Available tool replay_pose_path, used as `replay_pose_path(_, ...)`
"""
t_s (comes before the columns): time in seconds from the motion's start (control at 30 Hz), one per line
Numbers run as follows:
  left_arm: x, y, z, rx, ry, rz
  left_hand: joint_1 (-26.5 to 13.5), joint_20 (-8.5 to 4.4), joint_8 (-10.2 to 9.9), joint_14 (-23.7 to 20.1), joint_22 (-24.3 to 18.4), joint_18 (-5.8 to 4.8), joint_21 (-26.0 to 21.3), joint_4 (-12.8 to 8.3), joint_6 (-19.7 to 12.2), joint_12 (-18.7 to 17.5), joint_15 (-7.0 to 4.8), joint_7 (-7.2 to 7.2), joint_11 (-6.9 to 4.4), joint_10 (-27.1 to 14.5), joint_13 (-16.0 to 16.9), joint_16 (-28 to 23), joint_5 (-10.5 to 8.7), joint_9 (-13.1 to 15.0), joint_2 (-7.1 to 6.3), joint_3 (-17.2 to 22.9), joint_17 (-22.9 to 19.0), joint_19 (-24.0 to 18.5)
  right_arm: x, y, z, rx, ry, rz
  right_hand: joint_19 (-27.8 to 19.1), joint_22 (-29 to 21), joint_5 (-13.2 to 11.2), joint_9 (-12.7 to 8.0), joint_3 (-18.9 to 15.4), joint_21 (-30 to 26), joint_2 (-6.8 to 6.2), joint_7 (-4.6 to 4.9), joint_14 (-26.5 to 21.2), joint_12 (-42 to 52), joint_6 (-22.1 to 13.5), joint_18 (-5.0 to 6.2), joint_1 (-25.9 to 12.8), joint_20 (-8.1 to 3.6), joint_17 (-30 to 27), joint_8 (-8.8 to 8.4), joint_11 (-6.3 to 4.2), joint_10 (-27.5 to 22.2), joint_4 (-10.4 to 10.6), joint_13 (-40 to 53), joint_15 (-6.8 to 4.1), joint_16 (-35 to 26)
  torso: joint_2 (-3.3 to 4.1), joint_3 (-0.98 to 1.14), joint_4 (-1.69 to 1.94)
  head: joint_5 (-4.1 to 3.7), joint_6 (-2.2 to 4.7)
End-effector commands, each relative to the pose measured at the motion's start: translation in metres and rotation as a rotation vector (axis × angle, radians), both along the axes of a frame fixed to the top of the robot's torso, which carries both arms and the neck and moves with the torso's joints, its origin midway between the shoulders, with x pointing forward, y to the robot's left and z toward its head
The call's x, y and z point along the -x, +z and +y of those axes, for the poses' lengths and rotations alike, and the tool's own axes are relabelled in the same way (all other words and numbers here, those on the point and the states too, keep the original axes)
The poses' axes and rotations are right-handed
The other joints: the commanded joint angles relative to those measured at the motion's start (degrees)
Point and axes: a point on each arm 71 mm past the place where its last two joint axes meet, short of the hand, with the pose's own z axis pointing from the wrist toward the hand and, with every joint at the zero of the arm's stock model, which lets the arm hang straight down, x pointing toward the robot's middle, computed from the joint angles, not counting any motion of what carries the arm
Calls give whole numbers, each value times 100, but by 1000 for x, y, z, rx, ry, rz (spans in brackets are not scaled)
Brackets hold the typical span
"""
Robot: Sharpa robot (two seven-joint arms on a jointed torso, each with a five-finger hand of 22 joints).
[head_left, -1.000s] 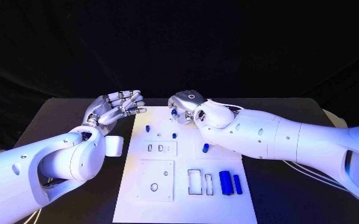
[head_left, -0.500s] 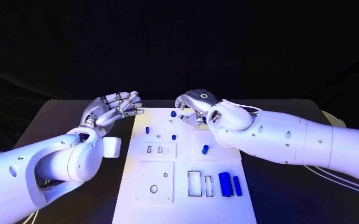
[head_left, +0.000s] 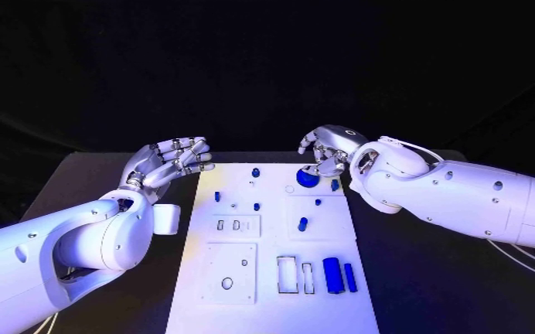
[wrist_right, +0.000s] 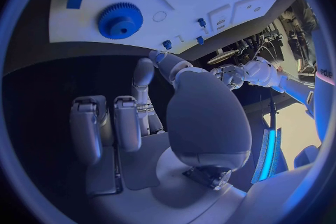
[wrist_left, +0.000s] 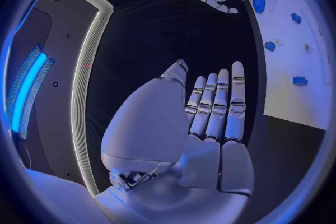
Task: Assemble the parts on the task board
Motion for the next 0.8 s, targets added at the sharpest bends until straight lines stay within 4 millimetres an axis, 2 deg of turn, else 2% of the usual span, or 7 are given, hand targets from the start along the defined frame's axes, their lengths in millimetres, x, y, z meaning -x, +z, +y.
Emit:
replay_pose_path(0.03, 0, 2, -3, 13, -22, -7, -27, 30, -35, -29, -6, 24, -25, 29, -34, -15, 7, 95, 22, -13, -4, -25, -23, -5, 19, -3, 10, 6, 1, -8, -4, -7, -2, 141, 480, 1344, 3, 173, -205, 95, 216, 87, 475, 1925, -228, -72, -26, 103, 909, 148, 156, 78, 231, 1458, 77, 114, -12, 4, -1, 7, -21)
replay_pose_path(0.2, 0, 2, -2, 13, -22, -7, -27, 30, -35, -29, -6, 24, -25, 29, -34, -15, 7, 95, 22, -13, -4, -25, -23, -5, 19, -3, 10, 6, 0, -12, -10, -2, -24, 166, 592, 1496, -18, 299, -382, 188, 224, 129, 519, 2418, -419, -112, 29, 167, 1131, 279, 222, 310, 375, 1948, 128, 204, -2, -8, 7, -4, -21)
replay_pose_path(0.4, 0, 2, -2, 13, -22, -6, -24, 31, -34, -30, -7, 25, -25, 26, -33, -17, 8, 88, 23, -12, -3, -27, -23, -5, 20, -2, 12, 6, -3, -20, -14, -9, -56, 200, 599, 1506, -10, 335, -442, 195, 240, 149, 535, 2482, -513, -114, 74, 188, 1214, 315, 246, 330, 429, 2008, 149, 235, 5, -7, 27, -31, -32)
replay_pose_path(0.57, 0, 2, -2, 12, -21, -6, -24, 31, -34, -30, -7, 25, -25, 26, -33, -17, 8, 88, 23, -12, -3, -27, -23, -5, 20, -2, 12, 6, -7, -27, -16, -11, -80, 211, 599, 1506, 10, 347, -447, 195, 257, 156, 538, 2493, -539, -114, 99, 195, 1227, 328, 253, 328, 443, 2018, 157, 240, 5, -10, 18, -16, -46)
replay_pose_path(0.7, 0, 2, -2, 13, -22, -6, -24, 31, -34, -30, -7, 25, -25, 26, -33, -17, 8, 88, 23, -12, -3, -27, -23, -5, 20, -2, 12, 6, -9, -30, -17, -8, -91, 214, 599, 1506, 24, 353, -445, 195, 266, 158, 539, 2503, -548, -114, 115, 198, 1235, 337, 256, 333, 448, 2028, 160, 243, 5, -11, 36, -24, -61)
replay_pose_path(0.8, 0, 2, -1, 12, -21, -6, -24, 31, -34, -30, -7, 25, -25, 26, -33, -17, 8, 88, 23, -12, -3, -27, -23, -5, 20, -2, 12, 6, -11, -32, -17, -4, -95, 218, 599, 1506, 24, 353, -445, 195, 266, 158, 539, 2503, -548, -114, 115, 198, 1235, 337, 256, 333, 448, 2028, 160, 243, 3, -12, 37, -22, -74)
